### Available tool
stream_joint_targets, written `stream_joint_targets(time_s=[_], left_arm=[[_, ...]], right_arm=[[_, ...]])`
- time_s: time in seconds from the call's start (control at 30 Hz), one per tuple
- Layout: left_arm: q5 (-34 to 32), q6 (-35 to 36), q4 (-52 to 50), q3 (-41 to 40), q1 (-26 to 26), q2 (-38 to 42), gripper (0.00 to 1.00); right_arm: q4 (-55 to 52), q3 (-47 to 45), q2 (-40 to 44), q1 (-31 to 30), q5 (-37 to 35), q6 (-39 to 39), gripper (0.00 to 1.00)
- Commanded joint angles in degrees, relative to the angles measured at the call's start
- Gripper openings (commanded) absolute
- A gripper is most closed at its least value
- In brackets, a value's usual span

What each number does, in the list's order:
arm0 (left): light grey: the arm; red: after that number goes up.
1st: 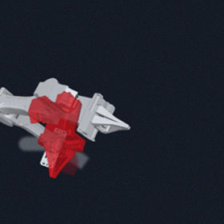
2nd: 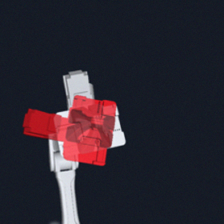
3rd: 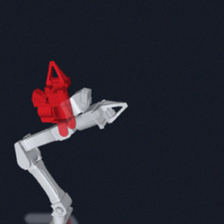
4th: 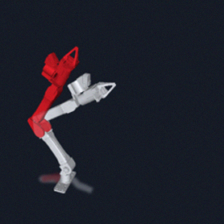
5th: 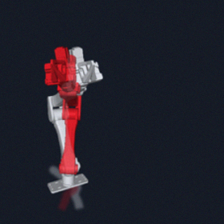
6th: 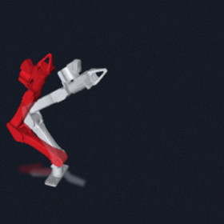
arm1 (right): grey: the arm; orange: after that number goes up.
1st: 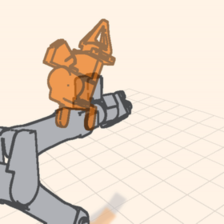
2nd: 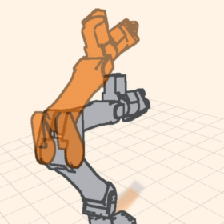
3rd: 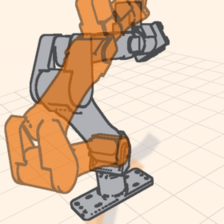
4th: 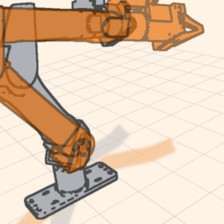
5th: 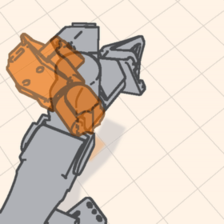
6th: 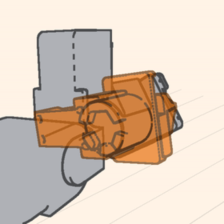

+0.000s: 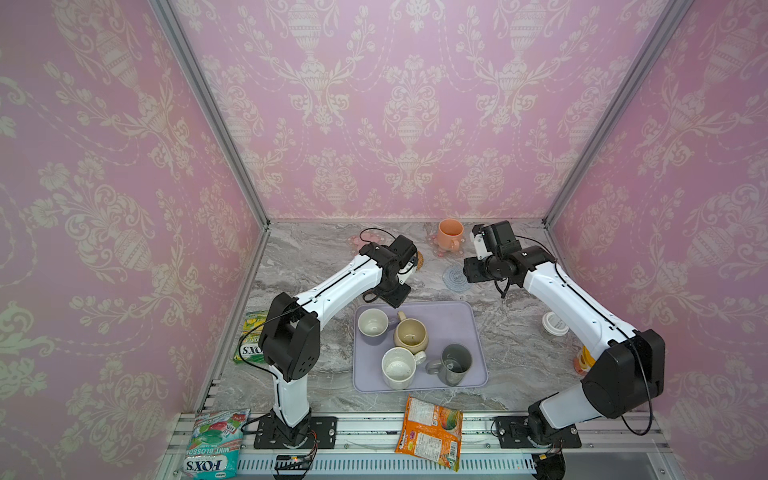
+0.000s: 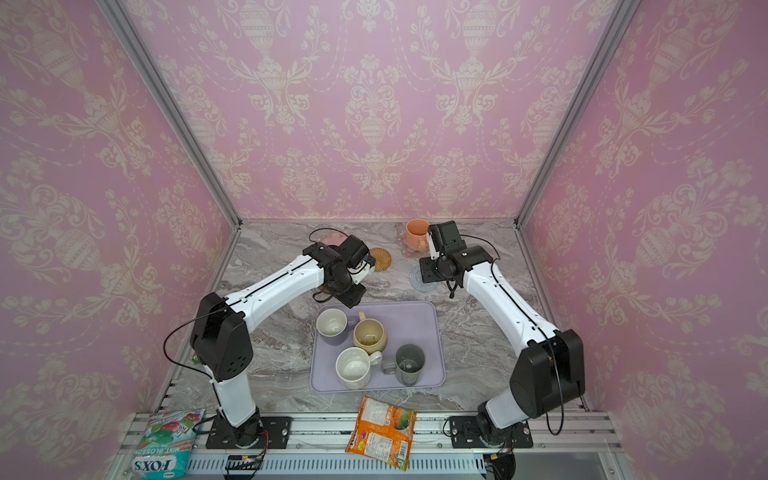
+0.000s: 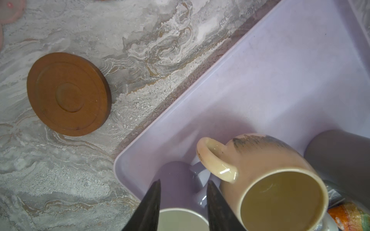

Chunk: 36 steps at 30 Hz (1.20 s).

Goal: Place cups on coasters
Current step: Rotate the cup on the tray.

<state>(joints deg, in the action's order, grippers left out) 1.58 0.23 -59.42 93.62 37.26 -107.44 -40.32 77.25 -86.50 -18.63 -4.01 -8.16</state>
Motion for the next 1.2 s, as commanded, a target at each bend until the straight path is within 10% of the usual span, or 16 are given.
stream_joint_targets(time_s=[0.0,1.17], left_arm=[[-3.0,3.6,-5.8,1.7,0.6,-2.0,0.41],[2.9,5.0,-5.1,-1.8,0.4,-5.9,0.44]], right_arm=[[-0.9,-1.7,1.9,-0.1,-1.1,0.4,0.6],[-1.2,-2.4,1.8,-0.1,-1.8,-0.5,0.63]])
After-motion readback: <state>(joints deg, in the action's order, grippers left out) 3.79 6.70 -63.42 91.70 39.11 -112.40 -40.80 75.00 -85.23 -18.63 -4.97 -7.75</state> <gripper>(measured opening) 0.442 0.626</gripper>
